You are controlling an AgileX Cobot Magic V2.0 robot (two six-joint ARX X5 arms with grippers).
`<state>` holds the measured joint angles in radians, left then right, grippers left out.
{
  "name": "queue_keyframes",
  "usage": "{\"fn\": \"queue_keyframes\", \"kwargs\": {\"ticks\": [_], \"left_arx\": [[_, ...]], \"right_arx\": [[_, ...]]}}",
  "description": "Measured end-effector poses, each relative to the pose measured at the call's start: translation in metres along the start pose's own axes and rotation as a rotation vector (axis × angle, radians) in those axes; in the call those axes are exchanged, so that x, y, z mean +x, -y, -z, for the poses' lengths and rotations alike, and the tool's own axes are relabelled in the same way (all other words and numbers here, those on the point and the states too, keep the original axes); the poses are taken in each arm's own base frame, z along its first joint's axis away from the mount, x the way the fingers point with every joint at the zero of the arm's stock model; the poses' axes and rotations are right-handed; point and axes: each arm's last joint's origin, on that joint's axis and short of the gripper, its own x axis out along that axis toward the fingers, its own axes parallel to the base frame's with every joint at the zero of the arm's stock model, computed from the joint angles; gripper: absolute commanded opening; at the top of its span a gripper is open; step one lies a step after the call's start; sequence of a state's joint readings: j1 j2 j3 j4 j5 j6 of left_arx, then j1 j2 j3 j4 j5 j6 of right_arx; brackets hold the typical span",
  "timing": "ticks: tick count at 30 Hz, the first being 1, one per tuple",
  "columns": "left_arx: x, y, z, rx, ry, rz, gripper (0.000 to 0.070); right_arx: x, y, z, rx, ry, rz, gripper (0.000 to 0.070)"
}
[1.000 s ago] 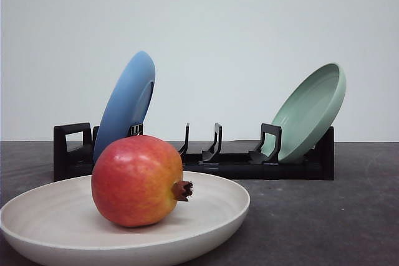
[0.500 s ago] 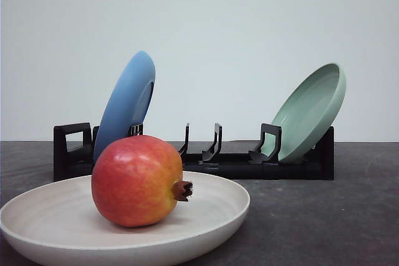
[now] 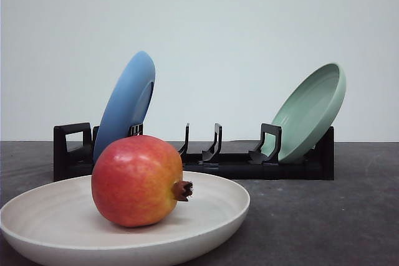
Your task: Place pomegranate in white plate
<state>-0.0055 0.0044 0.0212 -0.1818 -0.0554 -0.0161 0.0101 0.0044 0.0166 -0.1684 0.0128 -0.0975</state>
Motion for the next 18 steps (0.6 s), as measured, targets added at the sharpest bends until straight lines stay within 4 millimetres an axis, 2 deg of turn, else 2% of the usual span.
{"fn": "queue_keyframes", "kwargs": {"ticks": [18], "left_arx": [[0.0,0.0,0.0,0.0,0.0,0.0,0.0]], "right_arx": [[0.0,0.0,0.0,0.0,0.0,0.001,0.0]]}}
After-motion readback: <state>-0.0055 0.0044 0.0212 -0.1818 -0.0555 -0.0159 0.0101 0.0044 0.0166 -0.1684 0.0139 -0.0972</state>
